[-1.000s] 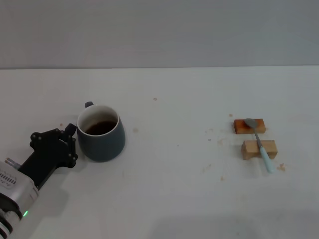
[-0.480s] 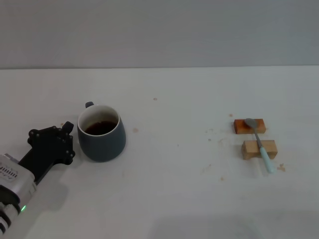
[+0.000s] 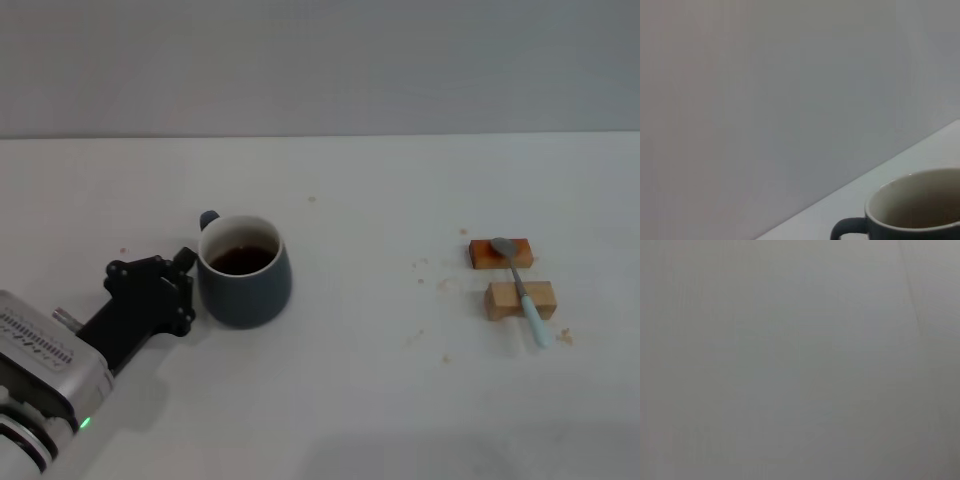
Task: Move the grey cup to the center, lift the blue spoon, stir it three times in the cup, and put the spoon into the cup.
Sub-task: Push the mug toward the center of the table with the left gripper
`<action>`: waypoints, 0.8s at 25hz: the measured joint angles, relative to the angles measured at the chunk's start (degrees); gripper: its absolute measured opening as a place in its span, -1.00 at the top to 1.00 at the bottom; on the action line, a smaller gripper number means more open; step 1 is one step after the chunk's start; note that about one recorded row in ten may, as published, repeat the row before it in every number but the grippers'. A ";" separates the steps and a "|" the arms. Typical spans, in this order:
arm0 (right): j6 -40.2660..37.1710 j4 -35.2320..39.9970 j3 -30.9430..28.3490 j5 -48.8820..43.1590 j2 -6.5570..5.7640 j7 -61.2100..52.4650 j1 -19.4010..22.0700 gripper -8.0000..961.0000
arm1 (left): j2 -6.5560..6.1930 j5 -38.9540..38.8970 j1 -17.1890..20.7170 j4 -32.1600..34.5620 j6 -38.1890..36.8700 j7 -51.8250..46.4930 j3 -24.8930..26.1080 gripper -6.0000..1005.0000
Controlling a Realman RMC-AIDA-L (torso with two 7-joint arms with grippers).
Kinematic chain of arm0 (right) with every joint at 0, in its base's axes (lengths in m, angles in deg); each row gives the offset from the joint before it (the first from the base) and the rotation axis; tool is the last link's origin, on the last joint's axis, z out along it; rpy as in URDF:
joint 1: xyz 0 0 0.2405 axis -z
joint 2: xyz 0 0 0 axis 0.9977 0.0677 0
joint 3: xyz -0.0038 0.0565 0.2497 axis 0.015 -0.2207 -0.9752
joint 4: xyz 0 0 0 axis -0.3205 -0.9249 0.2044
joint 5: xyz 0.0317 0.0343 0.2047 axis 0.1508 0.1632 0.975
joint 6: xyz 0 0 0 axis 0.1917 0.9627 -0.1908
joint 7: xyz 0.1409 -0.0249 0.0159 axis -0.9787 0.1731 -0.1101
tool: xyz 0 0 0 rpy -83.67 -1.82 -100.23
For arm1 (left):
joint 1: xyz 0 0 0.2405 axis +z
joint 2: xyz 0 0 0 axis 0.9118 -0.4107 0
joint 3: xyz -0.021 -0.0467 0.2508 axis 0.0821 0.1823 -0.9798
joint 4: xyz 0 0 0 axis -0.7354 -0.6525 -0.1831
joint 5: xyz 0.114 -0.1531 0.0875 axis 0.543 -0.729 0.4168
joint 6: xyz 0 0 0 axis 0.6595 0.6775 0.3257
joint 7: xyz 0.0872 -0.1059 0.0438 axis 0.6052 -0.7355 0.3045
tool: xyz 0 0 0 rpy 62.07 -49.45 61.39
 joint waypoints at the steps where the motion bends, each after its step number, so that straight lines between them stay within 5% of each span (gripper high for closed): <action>1: 0.00 0.00 0.00 0.00 0.00 0.00 0.00 -0.54 | 0.01 0.02 0.00 -0.31 0.00 0.00 -0.38 0.99; 20: -0.08 0.00 0.00 -0.09 0.00 0.01 0.00 -0.52 | 0.12 -0.16 0.44 -2.81 -0.18 -0.01 -3.42 0.99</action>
